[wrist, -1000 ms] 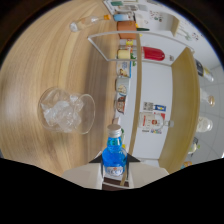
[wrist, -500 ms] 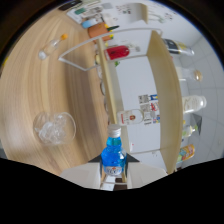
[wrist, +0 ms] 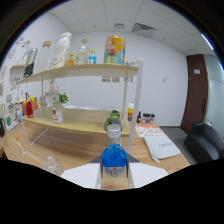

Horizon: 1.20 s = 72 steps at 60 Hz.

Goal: Make me a cup of Mount Fuji.

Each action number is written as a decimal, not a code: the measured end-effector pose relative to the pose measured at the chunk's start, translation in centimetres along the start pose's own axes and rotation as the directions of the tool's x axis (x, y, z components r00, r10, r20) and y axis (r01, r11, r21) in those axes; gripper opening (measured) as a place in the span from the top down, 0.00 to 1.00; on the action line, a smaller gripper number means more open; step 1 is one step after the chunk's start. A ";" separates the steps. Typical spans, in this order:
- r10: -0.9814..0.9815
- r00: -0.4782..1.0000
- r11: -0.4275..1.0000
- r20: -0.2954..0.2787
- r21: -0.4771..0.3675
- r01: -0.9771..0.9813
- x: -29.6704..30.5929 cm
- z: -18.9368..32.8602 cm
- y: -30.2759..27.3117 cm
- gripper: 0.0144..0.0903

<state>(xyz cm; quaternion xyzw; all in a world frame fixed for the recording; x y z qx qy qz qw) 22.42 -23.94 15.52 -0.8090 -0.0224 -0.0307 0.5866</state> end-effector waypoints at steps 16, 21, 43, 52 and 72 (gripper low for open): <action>0.072 0.997 0.979 -0.014 -0.189 -0.073 4.2 3.5 10.1 0.73; 0.087 0.996 0.970 -0.004 -0.228 -0.085 4.2 4.1 11.7 0.73; 0.110 0.994 0.947 0.008 -0.306 -0.102 4.1 4.1 13.8 0.71; 0.089 0.996 0.943 -0.019 -0.321 -0.090 4.5 3.5 14.1 0.64; 0.104 0.989 0.979 -0.107 -0.162 -0.120 2.1 -2.8 4.1 0.06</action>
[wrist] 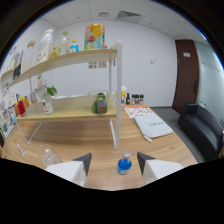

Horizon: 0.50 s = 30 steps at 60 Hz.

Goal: Make me a cup of Mount Fuji.

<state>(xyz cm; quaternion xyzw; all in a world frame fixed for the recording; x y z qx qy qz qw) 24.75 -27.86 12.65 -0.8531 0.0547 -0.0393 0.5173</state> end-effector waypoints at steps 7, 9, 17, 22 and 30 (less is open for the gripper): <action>0.028 0.999 0.999 0.037 0.037 -0.029 -4.9 -3.3 -2.4 0.07; 0.028 0.999 0.999 0.046 0.040 -0.030 -6.5 -4.0 -2.6 0.07; 0.007 0.996 0.999 0.089 0.049 -0.011 -12.9 -5.3 -2.2 0.07; -0.012 0.993 0.999 0.116 0.041 0.008 -16.4 -5.3 -1.0 0.06; -0.047 0.991 0.999 0.127 0.019 0.045 -20.2 -4.6 -0.1 0.06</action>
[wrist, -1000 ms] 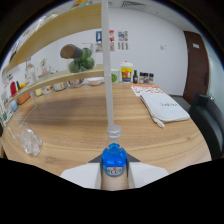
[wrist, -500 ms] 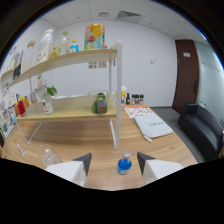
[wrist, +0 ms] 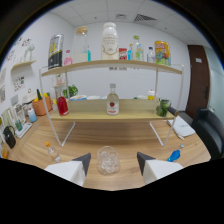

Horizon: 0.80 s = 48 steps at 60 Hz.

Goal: Make me a cup of Mount Fuji.

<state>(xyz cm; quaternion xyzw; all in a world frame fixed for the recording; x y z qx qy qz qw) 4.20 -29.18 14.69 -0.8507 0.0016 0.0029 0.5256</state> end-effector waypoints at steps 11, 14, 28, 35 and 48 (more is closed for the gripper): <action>0.063 0.998 0.994 0.024 0.091 -0.065 -4.3 -1.3 -8.0 0.04; 0.076 0.997 0.988 0.035 0.131 -0.080 -5.4 -1.9 -11.4 0.06; 0.052 0.998 0.967 0.042 0.248 -0.061 -9.4 -2.9 -23.5 0.07; 0.042 0.998 0.956 0.052 0.289 -0.056 -10.5 -1.1 -27.5 0.07; 0.046 0.998 0.959 0.051 0.276 -0.058 -10.5 4.2 -30.6 0.23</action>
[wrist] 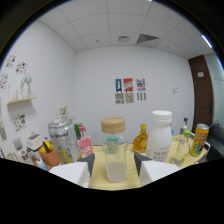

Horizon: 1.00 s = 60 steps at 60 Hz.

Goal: Make me a cup of Mount Fuji.

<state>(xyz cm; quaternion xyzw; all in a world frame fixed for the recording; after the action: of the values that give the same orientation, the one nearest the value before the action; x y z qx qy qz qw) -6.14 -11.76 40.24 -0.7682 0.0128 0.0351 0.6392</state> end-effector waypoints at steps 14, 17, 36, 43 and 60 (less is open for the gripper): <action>0.027 1.000 0.999 0.007 -0.023 -0.027 0.2 2.8 0.8 0.62; 0.018 1.000 1.000 0.000 -0.018 -0.018 0.2 2.9 0.8 0.64; -0.002 1.000 1.000 0.016 0.003 0.002 -0.6 -0.5 -0.2 0.68; -0.012 1.000 1.000 0.010 0.022 0.012 -0.6 -3.6 0.1 0.69; 0.012 1.000 0.998 -0.029 -0.063 -0.014 0.2 -9.0 11.5 0.69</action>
<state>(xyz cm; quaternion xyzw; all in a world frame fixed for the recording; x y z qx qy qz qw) -6.35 -22.75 30.55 -0.7883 0.0258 0.0286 0.6141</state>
